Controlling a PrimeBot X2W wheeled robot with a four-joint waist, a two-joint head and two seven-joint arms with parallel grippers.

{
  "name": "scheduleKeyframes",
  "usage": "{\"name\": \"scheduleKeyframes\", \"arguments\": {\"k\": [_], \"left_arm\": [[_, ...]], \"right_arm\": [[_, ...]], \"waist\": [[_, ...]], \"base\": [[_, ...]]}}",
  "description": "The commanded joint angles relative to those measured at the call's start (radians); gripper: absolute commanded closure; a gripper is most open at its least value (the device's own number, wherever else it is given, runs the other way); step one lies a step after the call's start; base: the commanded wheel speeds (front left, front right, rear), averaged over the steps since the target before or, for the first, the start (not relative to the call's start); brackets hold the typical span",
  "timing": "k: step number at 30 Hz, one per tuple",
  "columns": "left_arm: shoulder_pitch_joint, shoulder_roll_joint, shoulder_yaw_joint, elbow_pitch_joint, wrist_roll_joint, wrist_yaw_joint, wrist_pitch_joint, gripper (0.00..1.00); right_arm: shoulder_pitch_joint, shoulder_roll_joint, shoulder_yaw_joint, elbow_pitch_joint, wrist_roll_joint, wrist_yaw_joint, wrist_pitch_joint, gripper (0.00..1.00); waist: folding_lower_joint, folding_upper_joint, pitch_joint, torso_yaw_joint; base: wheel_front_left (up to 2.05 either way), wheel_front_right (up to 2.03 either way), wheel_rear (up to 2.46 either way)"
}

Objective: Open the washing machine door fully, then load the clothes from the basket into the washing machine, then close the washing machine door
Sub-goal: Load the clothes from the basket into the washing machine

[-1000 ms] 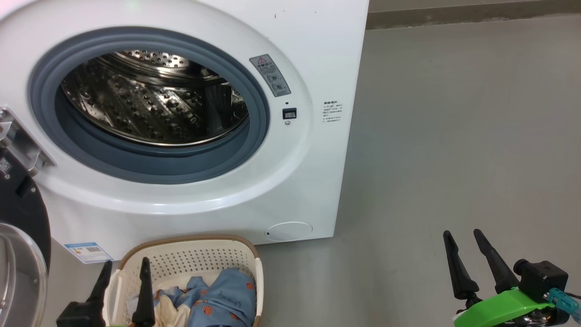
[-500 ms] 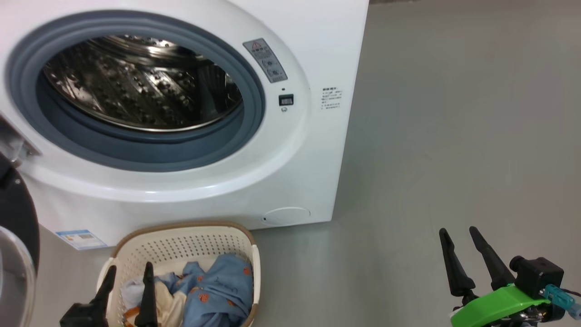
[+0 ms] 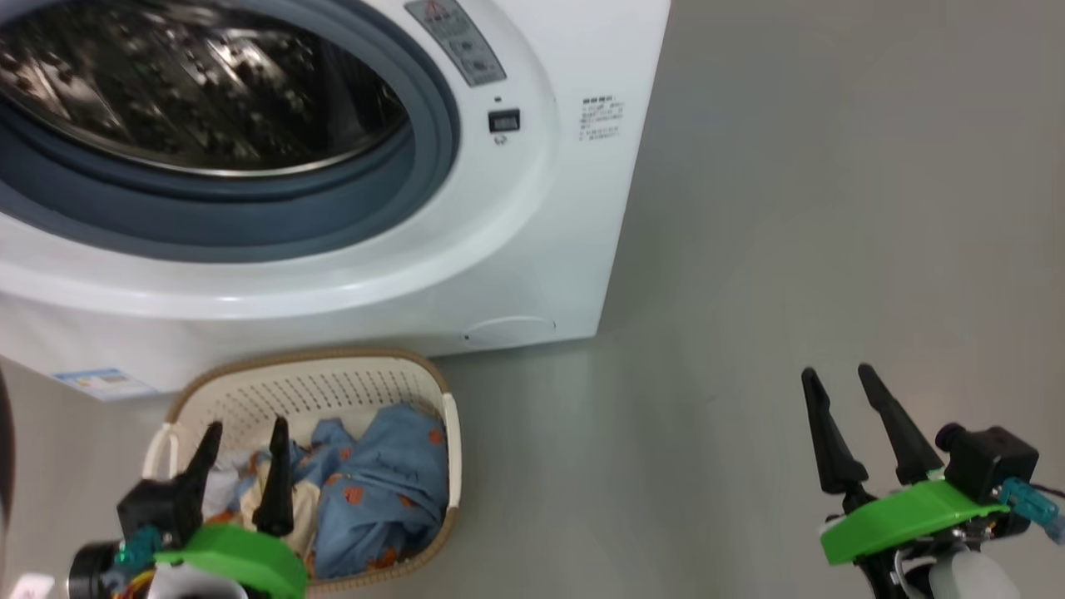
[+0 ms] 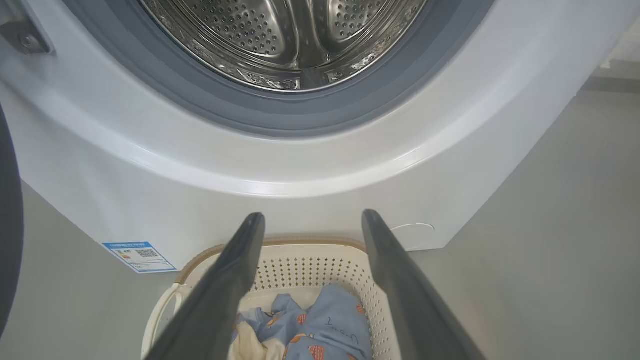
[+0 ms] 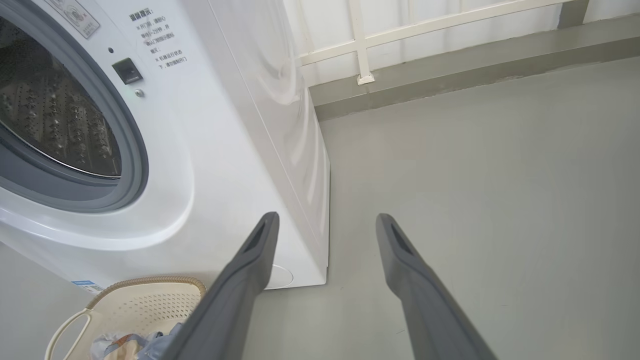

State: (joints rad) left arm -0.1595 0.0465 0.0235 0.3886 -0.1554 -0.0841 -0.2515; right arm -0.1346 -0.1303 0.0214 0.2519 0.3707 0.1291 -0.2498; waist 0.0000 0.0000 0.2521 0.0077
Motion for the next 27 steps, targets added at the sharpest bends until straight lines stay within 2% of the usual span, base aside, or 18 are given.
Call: {"name": "scheduleKeyframes", "arguments": {"k": [1, 8, 17, 27], "left_arm": [[-0.057, 0.023, 0.029, 0.012, -0.003, -0.005, -0.010, 0.00], [-0.154, 0.040, 0.041, 0.093, -0.009, -0.016, -0.010, 0.00], [-0.264, 0.085, 0.055, 0.269, -0.019, -0.028, -0.010, 0.00], [-0.370, 0.111, 0.001, 0.493, -0.087, -0.045, -0.004, 0.00]], "right_arm": [[-0.036, -0.003, 0.029, -0.030, -0.002, 0.002, -0.012, 0.00], [-0.081, -0.002, 0.040, -0.044, -0.008, 0.002, -0.012, 0.00], [-0.131, 0.007, 0.050, -0.050, -0.007, 0.002, -0.012, 0.00], [-0.168, 0.020, 0.059, -0.056, -0.009, 0.002, -0.012, 0.00]], "waist": [[0.0000, 0.0000, 0.078, -0.015], [0.0000, 0.0000, 0.169, -0.028], [0.0000, 0.0000, 0.272, -0.049], [0.0000, 0.0000, 0.355, -0.076]], "base": [[0.00, 0.00, 0.00], [0.00, 0.00, 0.00], [0.00, 0.00, 0.00], [0.00, 0.00, 0.00]]}}
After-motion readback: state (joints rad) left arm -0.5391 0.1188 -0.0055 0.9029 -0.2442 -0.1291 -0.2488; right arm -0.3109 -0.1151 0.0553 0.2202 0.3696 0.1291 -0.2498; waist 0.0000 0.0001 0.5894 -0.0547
